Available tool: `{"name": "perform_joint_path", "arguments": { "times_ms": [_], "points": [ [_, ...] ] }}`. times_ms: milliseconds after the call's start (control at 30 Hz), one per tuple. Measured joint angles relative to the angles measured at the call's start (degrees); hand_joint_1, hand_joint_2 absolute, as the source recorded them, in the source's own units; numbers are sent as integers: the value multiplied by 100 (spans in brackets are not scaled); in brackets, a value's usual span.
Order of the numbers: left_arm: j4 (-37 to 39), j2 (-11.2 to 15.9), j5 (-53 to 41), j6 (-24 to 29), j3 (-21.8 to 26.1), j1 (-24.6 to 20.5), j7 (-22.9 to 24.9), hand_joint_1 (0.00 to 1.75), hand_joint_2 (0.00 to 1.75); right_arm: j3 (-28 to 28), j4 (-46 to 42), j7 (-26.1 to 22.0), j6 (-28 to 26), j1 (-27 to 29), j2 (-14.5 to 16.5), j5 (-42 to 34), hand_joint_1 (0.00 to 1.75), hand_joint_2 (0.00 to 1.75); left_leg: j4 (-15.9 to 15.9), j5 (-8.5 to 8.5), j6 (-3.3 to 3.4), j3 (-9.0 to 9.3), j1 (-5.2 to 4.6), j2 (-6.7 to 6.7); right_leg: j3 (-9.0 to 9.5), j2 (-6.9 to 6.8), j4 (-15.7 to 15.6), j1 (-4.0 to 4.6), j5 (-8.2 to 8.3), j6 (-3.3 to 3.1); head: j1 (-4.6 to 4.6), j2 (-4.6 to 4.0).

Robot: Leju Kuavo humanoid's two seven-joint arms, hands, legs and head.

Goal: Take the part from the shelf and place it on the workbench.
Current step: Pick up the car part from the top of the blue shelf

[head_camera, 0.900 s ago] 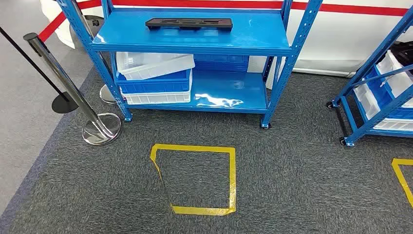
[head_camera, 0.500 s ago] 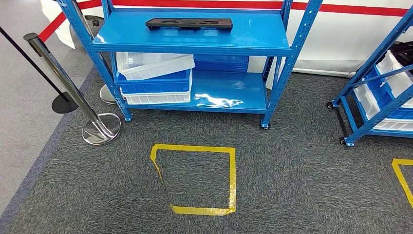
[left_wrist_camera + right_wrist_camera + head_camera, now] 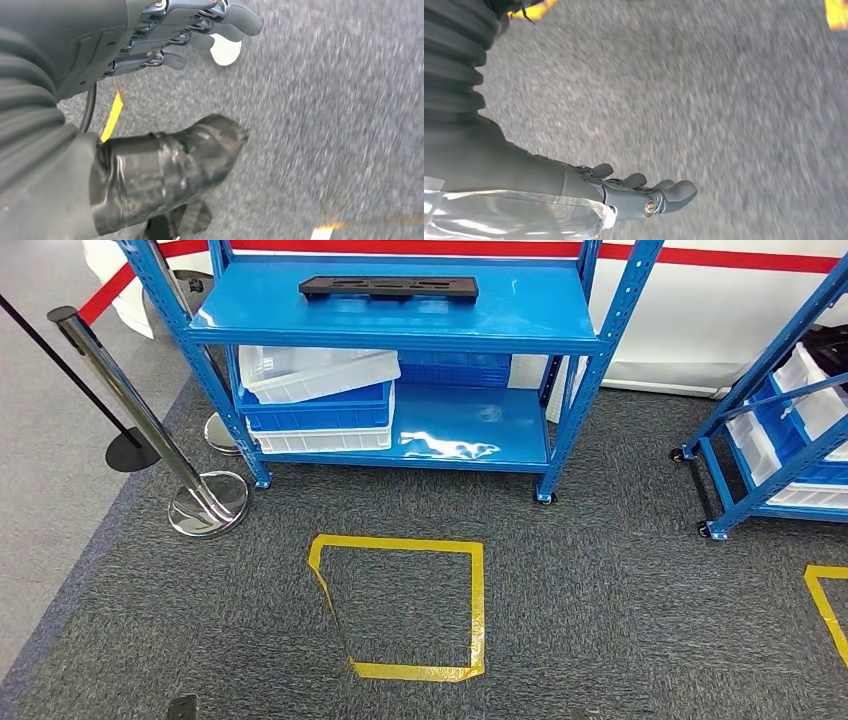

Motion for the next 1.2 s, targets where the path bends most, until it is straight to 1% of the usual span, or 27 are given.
{"name": "perform_joint_path", "arguments": {
  "times_ms": [133,200,267,433,533,833,1033,1200],
  "points": [
    [130,-13,-99,270,82,-121,-94,0,0,106,90,-345,-572,-173,-104,-224,0,0,4,0,0,0,0,0,1,0,1,0,2,2,1,0],
    [171,-13,-171,273,94,-158,-93,0,0,128,103,-575,-787,-295,-161,-343,0,87,5,0,0,1,0,0,1,1,1,0,3,3,-1,0],
    [201,-12,-208,193,98,-183,-69,0,0,149,103,-818,-874,-433,-212,-430,0,175,7,0,0,2,0,0,3,1,1,0,4,4,-1,0],
    [252,-9,-280,-172,98,-205,74,0,0,198,-178,-1305,-818,-776,-372,-517,0,175,9,2,1,3,0,0,5,-1,3,0,6,4,-1,0],
    [273,-6,-344,-302,98,-219,155,0,0,268,-541,-1347,-795,-942,-497,-452,0,175,11,5,4,9,0,-1,7,-3,3,0,7,4,1,0],
    [320,30,-437,-464,60,-225,278,0,0,496,-1955,-816,-822,-1153,-808,106,0,175,12,6,5,8,0,-1,6,-7,3,0,7,4,-1,0],
    [323,58,-497,-570,-3,-223,326,0,0,562,-2858,-388,-783,-1251,-935,633,0,175,12,8,4,1,0,-3,20,-8,5,0,9,5,1,0],
    [326,91,-562,-681,-105,-224,336,0,0,695,-3681,-91,-648,-1531,-1014,1082,0,175,12,12,6,3,0,-4,20,-10,5,0,10,6,1,0]
  ]
}}
